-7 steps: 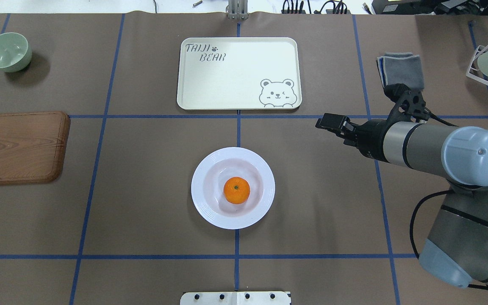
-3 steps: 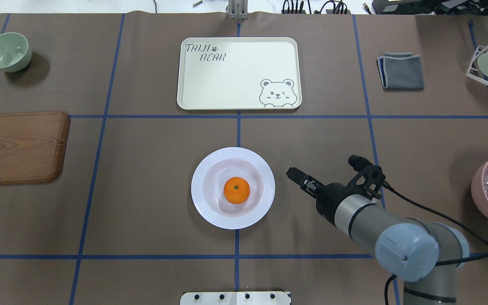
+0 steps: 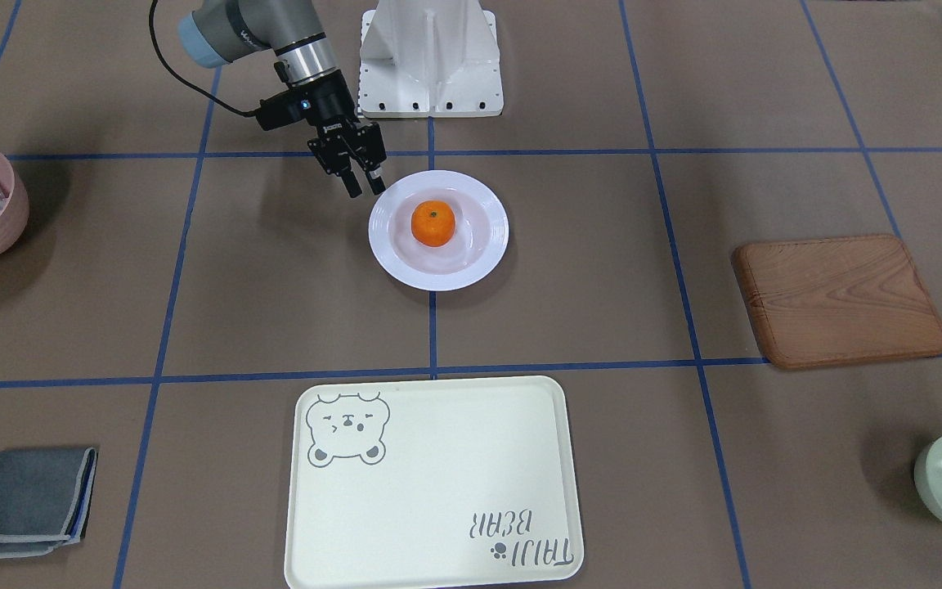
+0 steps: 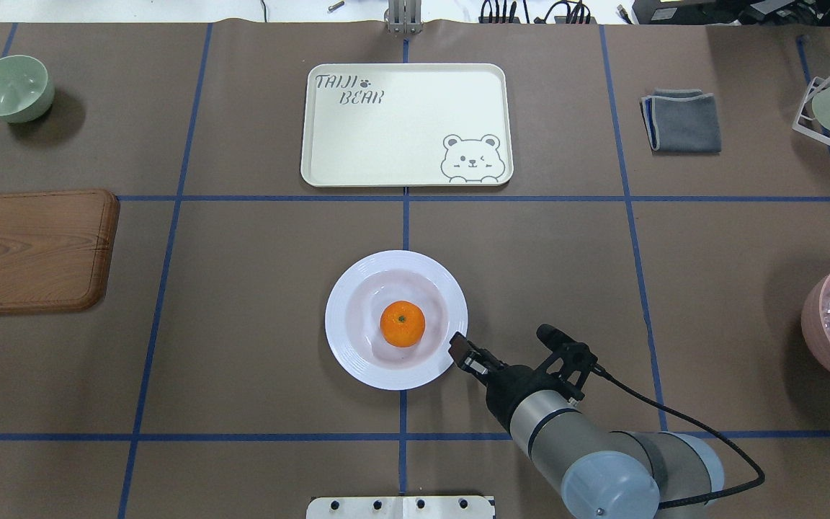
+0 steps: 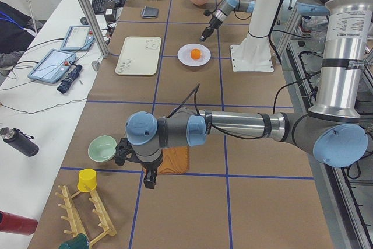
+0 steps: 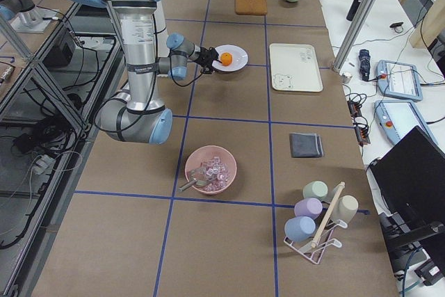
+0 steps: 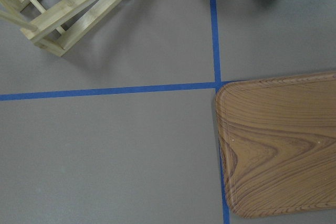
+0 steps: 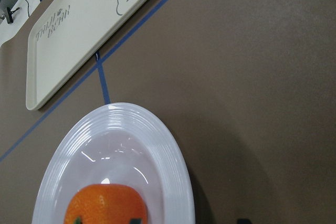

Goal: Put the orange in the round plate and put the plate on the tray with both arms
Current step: 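Move the right gripper down to the near rim of the white plate and grip it, then slide the plate with the orange using the right gripper onto the bear tray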

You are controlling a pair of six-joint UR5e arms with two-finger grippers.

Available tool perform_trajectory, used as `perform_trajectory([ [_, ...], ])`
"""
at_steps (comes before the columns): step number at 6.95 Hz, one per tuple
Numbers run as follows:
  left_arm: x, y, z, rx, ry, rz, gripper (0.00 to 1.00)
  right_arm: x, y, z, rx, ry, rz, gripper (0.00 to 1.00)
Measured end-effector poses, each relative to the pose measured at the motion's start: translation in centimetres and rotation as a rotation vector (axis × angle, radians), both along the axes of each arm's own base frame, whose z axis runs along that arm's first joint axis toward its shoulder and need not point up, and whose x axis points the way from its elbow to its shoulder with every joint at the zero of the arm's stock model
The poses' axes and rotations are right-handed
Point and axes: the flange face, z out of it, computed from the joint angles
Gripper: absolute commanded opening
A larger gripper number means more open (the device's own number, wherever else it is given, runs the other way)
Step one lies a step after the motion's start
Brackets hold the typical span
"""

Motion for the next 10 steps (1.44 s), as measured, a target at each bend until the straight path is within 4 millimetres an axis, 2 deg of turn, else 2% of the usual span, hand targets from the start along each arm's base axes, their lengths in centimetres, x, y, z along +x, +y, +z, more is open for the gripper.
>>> perform_trajectory([
  [1,0.0,0.4,0.3,-0.003,0.001,0.000,0.98,-0.7,0.5,0.2,0.000,0.006,-0.005,0.68],
  [3,0.1,0.9,0.6,-0.006,0.003,0.001,0.98,-1.4,1.2,0.4,-0.001,0.012,-0.015,0.53],
  [5,0.1,1.0,0.6,-0.006,0.003,0.000,0.98,-2.5,1.3,-0.2,0.000,0.007,-0.018,0.47],
  [7,0.1,1.0,0.5,-0.006,0.002,-0.001,0.98,-3.0,1.3,-0.3,-0.001,0.009,-0.018,0.47],
  [8,0.1,1.1,0.5,-0.006,0.002,-0.001,0.98,-3.1,1.2,-0.2,-0.001,0.012,-0.017,0.40],
  [9,0.1,1.2,0.7,-0.008,0.002,0.000,0.98,-3.3,1.0,-0.3,-0.001,0.014,-0.014,0.00],
  [10,0.1,1.4,0.9,-0.012,0.002,0.000,0.98,-3.6,0.7,-0.6,-0.001,0.010,-0.009,0.00],
])
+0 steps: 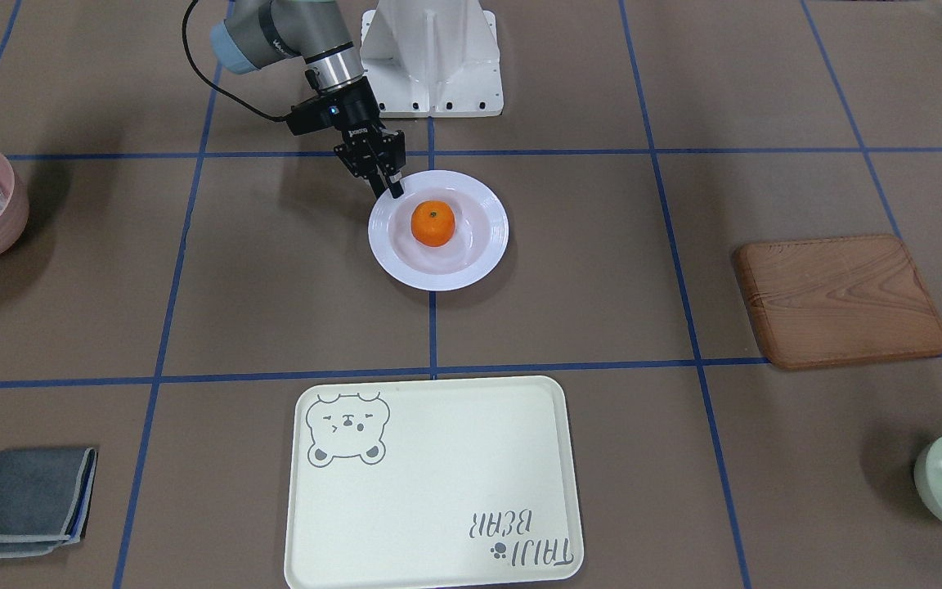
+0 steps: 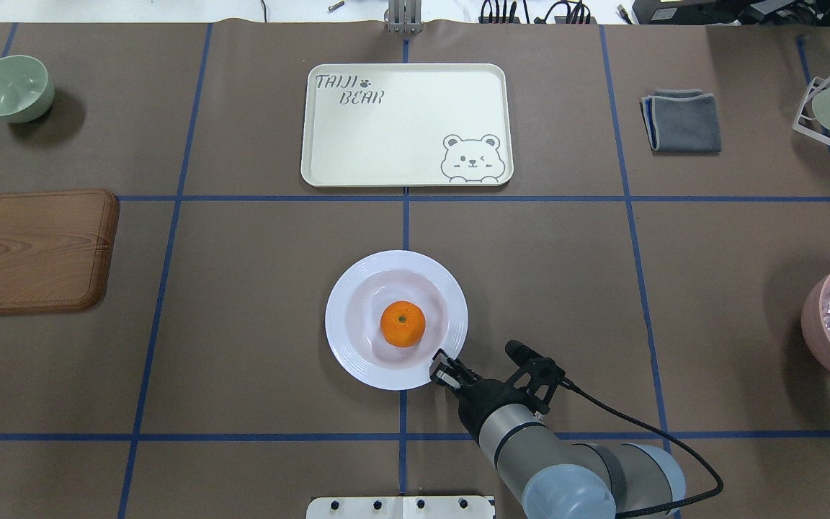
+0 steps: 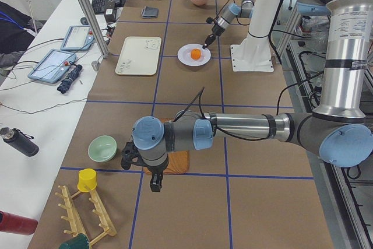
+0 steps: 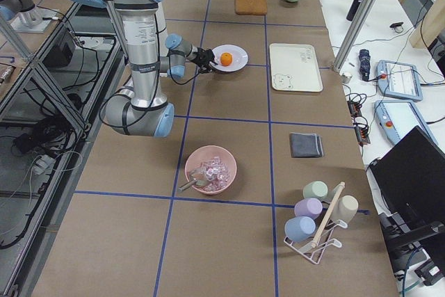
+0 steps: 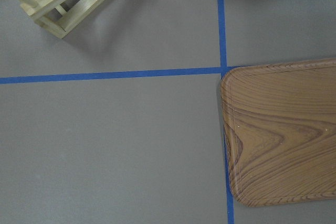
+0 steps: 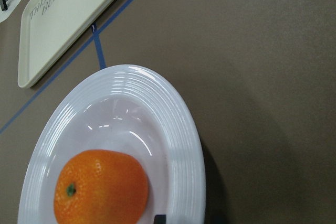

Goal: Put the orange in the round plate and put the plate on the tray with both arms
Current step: 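Slide the plate with the orange using the right gripper onto the bear tray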

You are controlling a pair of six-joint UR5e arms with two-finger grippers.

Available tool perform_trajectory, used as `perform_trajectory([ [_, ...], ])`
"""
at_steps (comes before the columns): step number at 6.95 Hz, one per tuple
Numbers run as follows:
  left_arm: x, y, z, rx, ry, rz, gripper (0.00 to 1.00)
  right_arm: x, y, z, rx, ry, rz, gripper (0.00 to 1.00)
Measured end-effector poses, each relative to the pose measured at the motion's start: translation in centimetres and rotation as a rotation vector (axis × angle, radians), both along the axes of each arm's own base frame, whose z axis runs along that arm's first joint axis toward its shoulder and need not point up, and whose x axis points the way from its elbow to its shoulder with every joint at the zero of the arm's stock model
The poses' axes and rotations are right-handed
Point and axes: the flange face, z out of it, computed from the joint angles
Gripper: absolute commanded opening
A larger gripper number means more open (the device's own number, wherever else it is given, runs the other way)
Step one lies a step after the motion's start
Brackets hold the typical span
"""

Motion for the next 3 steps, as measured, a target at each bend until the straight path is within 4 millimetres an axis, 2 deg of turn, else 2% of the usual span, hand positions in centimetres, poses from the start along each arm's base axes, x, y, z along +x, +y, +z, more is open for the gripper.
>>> perform_trajectory([
  [2,0.0,0.2,0.1,-0.003,0.000,0.000,0.98,0.0,-1.1,-0.6,0.000,-0.013,0.018,0.00],
  [3,0.0,0.2,0.1,-0.002,0.000,0.000,0.98,0.6,-2.2,-1.5,0.001,-0.033,0.037,0.00],
])
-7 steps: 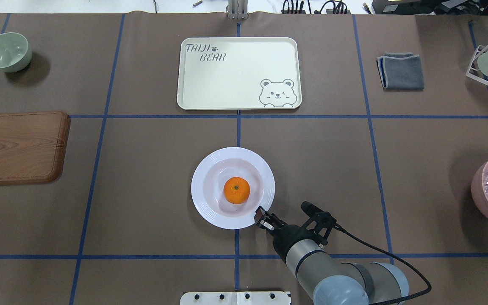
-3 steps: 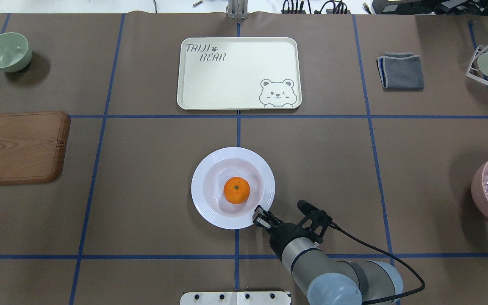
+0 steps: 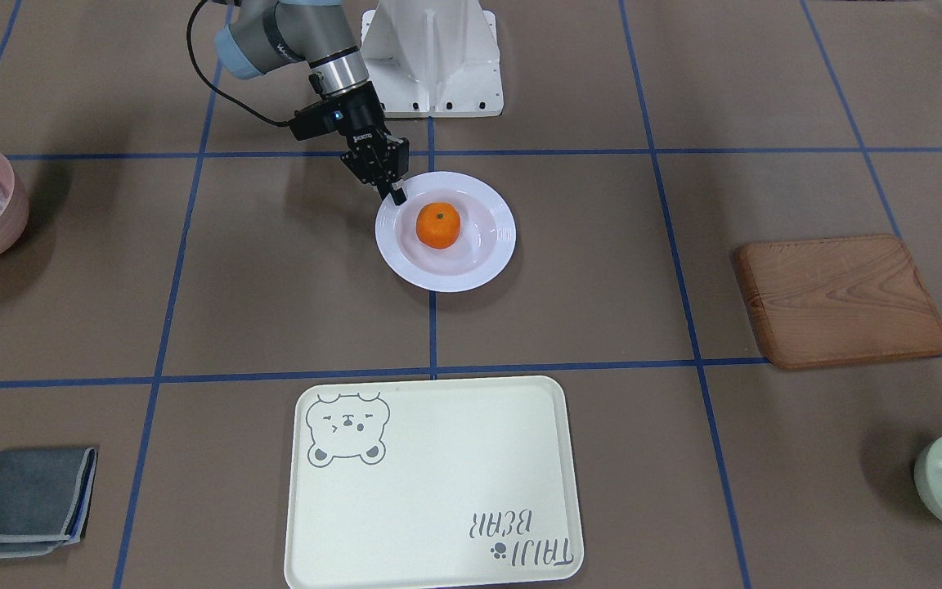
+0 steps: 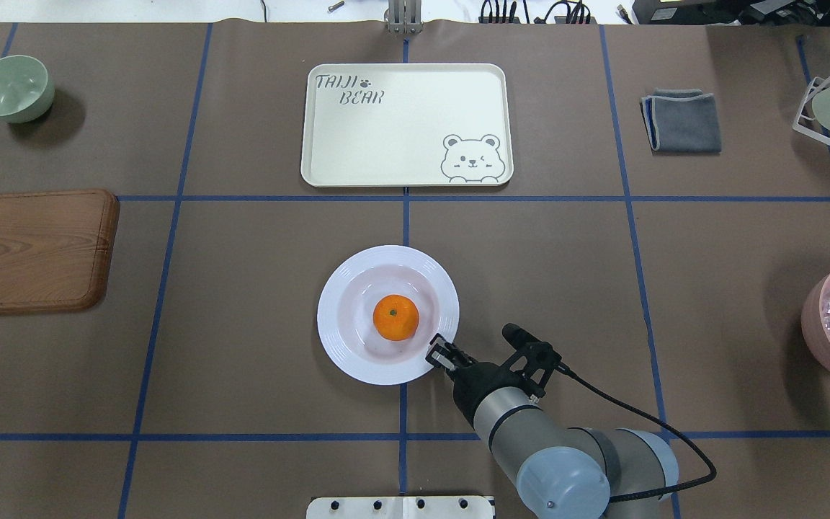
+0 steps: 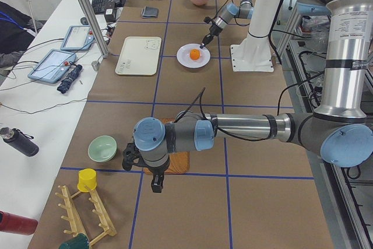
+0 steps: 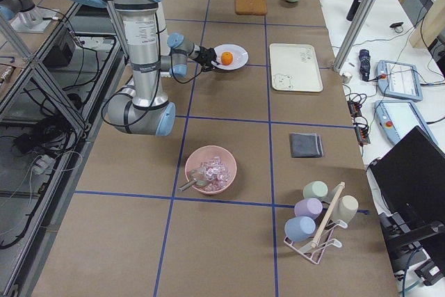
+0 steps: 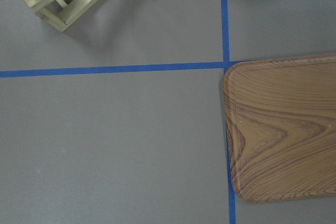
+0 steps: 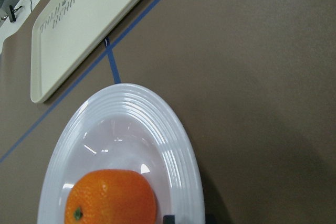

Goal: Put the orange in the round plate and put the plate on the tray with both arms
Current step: 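Slide the plate with the orange using the right gripper onto the bear tray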

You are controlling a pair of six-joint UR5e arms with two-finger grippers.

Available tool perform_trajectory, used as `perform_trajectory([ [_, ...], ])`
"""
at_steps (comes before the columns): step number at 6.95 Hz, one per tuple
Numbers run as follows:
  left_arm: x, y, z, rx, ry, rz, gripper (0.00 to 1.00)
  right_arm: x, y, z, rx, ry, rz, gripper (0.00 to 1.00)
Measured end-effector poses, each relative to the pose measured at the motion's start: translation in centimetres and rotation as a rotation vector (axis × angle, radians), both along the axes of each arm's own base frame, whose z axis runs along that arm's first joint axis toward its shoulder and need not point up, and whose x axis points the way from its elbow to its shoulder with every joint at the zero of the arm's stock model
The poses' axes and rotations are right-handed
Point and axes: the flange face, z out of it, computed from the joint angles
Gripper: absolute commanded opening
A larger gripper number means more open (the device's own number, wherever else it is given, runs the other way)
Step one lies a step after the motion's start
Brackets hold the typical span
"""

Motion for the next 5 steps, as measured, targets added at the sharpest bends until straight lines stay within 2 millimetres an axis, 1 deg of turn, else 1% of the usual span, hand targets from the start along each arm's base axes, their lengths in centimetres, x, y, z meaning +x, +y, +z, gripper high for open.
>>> perform_trajectory([
  [3,0.0,-0.1,-0.5,0.010,-0.001,-0.001,0.98,2.1,-2.8,-3.3,-0.031,-0.105,0.069,0.00],
  [5,0.0,-0.1,-0.7,0.013,-0.001,-0.001,0.98,2.8,-3.8,-4.4,-0.058,-0.173,0.120,0.00],
])
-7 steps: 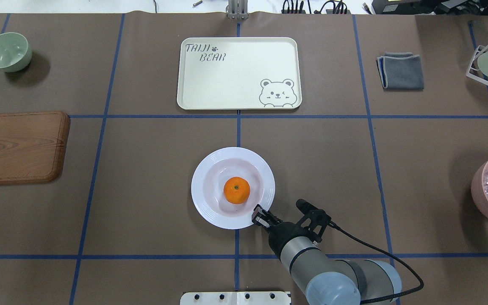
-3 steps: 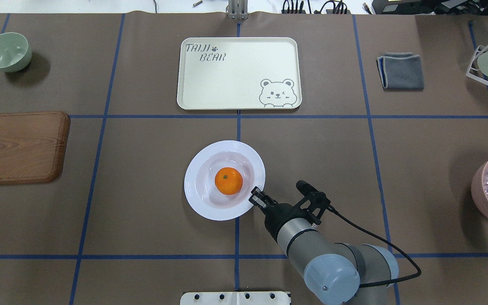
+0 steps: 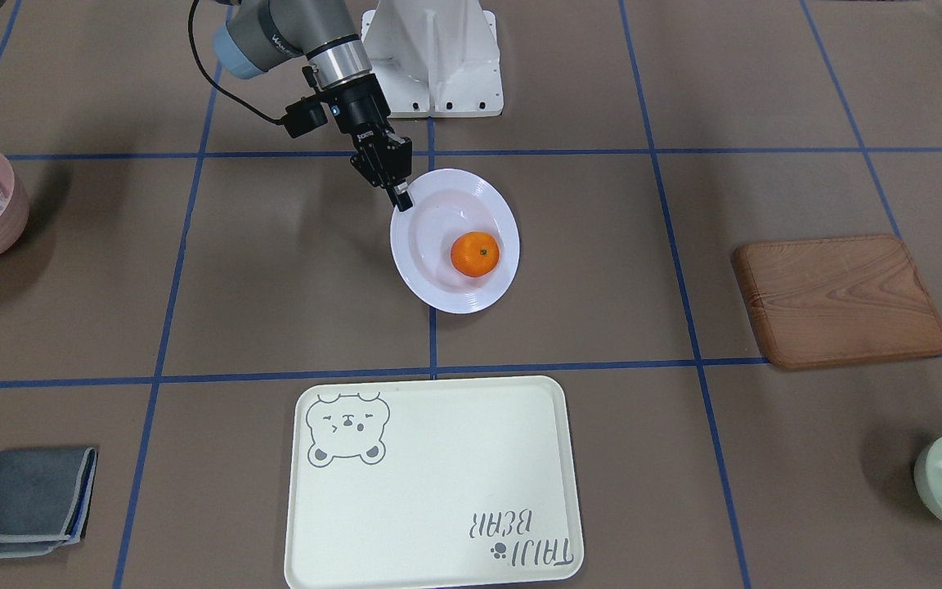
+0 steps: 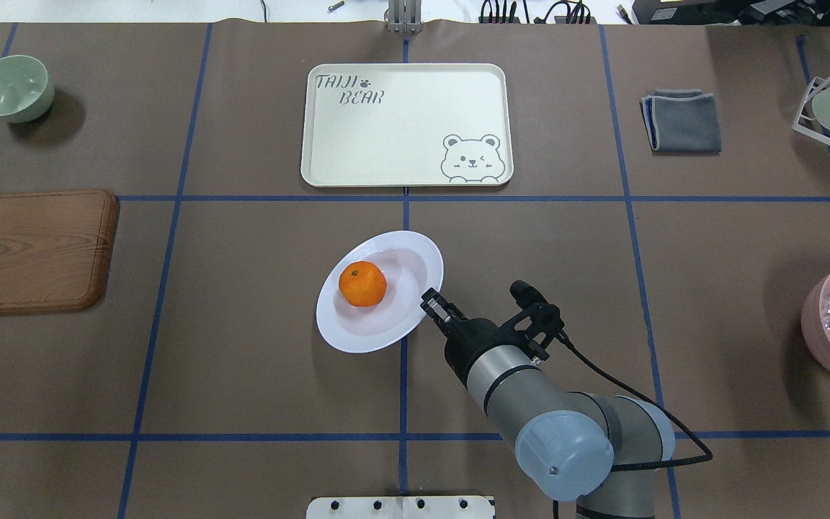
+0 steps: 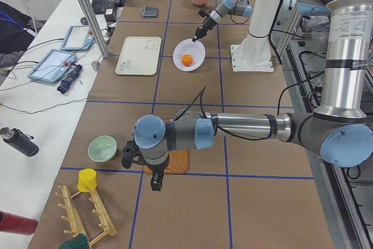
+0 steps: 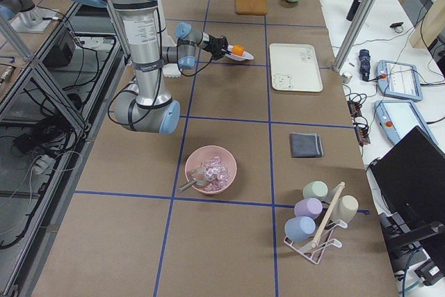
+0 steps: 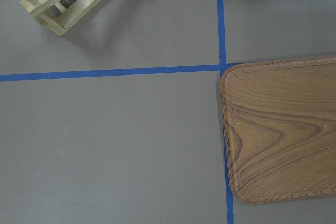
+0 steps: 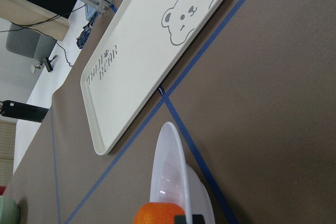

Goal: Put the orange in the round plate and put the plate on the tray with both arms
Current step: 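Slide the plate with the orange using the right gripper onto the bear tray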

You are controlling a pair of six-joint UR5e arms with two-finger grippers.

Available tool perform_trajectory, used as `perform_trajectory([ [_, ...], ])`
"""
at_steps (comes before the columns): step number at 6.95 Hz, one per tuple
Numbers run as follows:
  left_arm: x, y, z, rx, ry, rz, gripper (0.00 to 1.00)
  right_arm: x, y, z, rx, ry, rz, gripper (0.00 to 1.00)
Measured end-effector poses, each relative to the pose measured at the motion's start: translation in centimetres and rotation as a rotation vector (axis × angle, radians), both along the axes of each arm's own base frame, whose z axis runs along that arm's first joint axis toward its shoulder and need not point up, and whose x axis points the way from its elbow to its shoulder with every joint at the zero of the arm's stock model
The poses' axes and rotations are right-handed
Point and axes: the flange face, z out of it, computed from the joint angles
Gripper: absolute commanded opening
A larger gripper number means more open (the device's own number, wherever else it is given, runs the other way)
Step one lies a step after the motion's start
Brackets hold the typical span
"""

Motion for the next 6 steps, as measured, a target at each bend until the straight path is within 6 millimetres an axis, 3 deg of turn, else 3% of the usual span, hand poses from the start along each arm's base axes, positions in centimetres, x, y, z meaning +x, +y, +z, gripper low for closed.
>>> perform_trajectory([
  [3,0.0,0.1,0.1,-0.001,0.001,0.000,0.98,1.6,-1.6,-1.0,-0.001,-0.130,0.056,0.00],
  [6,0.2,1.6,-0.4,-0.042,0.007,-0.050,0.98,3.0,-6.7,-2.9,-0.005,-0.172,0.145,0.00],
])
